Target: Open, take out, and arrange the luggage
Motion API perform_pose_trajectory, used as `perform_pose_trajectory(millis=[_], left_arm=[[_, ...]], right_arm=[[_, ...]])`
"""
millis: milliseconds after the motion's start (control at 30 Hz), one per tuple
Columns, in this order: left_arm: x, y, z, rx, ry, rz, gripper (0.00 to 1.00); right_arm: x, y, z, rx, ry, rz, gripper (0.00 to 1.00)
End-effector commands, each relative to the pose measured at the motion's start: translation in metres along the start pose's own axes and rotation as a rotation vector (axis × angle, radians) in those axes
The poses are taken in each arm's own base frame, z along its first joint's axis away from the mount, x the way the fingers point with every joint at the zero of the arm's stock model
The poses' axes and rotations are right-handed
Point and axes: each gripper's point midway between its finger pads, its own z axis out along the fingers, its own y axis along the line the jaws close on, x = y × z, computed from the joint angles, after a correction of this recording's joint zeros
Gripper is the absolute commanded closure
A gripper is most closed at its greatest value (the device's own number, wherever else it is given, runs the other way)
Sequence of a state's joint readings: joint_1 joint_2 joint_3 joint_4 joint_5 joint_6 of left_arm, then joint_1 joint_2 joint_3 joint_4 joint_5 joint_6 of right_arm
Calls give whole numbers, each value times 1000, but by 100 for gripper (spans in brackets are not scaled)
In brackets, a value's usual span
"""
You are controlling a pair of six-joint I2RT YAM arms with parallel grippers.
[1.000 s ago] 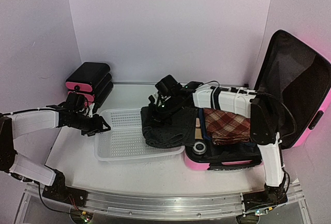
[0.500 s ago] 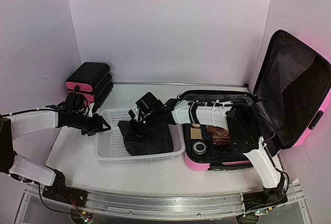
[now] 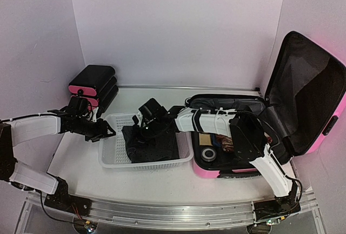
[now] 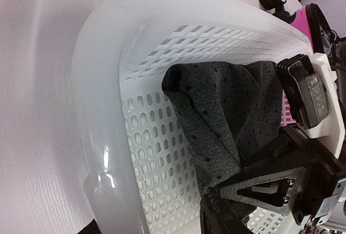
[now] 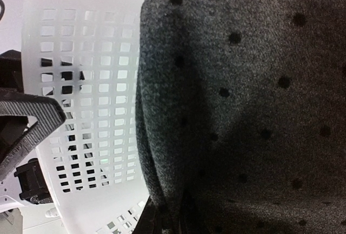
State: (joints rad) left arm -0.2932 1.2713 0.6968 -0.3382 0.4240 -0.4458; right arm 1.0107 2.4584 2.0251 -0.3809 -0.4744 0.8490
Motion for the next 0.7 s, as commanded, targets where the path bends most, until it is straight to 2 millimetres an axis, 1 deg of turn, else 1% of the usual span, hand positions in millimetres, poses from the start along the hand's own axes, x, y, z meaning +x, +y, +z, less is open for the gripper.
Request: perform_pose_trajectory(millis=[0, 33, 67, 133, 167, 233, 267, 333, 400, 433, 533, 600, 667], left_arm=[[-8, -38, -13, 140, -43, 79, 53], [-8, -38, -14, 136, -46, 82, 46], [-9, -39, -15, 137, -51, 89, 43], [-11, -40, -20, 131, -65, 101, 39], [-13, -40, -23, 123, -73, 104, 37], [-16, -39, -28, 103, -92, 111, 35], [-16, -39, -29, 96, -93, 112, 34], [-17, -37, -34, 74, -103, 119, 34], [-19, -34, -38, 46, -115, 124, 34], [-19, -33, -39, 36, -119, 126, 34], [-16, -26, -35, 7, -104, 125, 32], [-14, -21, -31, -9, -83, 121, 29], [-12, -16, -26, -27, -65, 111, 24]], right_arm=[[-14, 33, -10, -68, -39, -64, 93], [-13, 34, -13, -64, -33, -67, 84], [-12, 37, -17, -64, -26, -66, 74], [-9, 54, -29, -101, -2, -58, 54], [-7, 62, -35, -117, 8, -55, 46], [-6, 74, -52, -118, 9, -61, 33], [-5, 78, -60, -115, 10, -73, 29], [-5, 83, -80, -94, -1, -104, 25], [-3, 83, -100, -83, -10, -131, 24], [-2, 84, -113, -81, -21, -145, 24], [0, 78, -148, -50, -51, -191, 23], [4, 62, -170, 26, -76, -220, 22], [4, 38, -195, 147, -117, -253, 19]])
